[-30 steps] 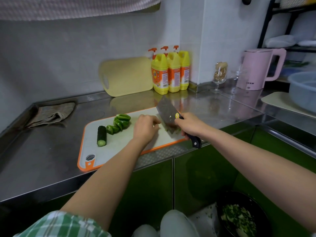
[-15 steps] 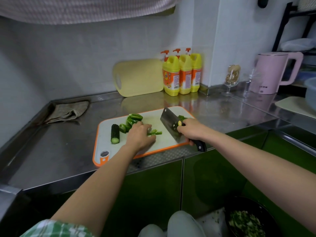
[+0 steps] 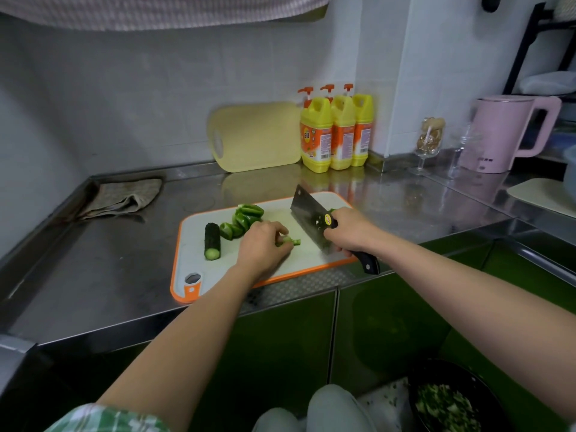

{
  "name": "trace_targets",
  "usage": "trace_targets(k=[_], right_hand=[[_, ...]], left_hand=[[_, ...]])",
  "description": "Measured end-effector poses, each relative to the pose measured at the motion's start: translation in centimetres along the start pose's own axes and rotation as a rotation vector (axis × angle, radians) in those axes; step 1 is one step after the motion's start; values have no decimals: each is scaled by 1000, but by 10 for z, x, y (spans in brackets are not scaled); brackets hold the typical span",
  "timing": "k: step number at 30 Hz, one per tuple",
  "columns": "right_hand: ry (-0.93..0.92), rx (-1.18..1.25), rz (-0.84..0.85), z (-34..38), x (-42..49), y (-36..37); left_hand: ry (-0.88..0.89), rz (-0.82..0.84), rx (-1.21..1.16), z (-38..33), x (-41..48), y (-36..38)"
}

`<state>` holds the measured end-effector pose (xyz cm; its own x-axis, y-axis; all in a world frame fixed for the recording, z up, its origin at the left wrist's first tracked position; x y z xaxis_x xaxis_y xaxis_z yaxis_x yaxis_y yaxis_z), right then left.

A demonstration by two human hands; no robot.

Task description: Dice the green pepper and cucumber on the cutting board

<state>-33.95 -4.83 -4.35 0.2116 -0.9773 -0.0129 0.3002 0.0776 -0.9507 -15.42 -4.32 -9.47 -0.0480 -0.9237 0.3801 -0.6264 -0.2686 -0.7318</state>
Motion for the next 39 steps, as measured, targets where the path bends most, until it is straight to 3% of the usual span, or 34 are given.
trace_targets(k=[9,18,23,28,34,39], right_hand=[[-45,-155,110,25,-24,-6],[-5,-331,101,45,-14,3],[0,-208,-1,39,-3,13],[-15,-73,5,35,-7,1],[-46,-228,106,48,-21,-2],[-32,-233,63,48,-10,10]], left_hand=[[-62,-137,-22,-3,-6,5],[-50,-134,-62,-1,-6,5],[-56,-93,-146,4,-7,3],[-78,-86,-183,3,-8,1],[-104,-100,-188,0,-9,0],[-113,-100,-197,0,-10,-1]])
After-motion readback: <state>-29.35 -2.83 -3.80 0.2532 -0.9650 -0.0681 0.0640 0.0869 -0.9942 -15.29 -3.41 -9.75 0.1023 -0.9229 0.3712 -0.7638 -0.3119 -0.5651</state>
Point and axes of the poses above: each hand's wrist, its own x-axis towards the middle knuckle, its own y-axis out of the palm, z = x × y, the point moved 2 cm from there along x, towards the middle knuckle, and after that the axes turned 13 degrees about -x, right-handed, at the moved point
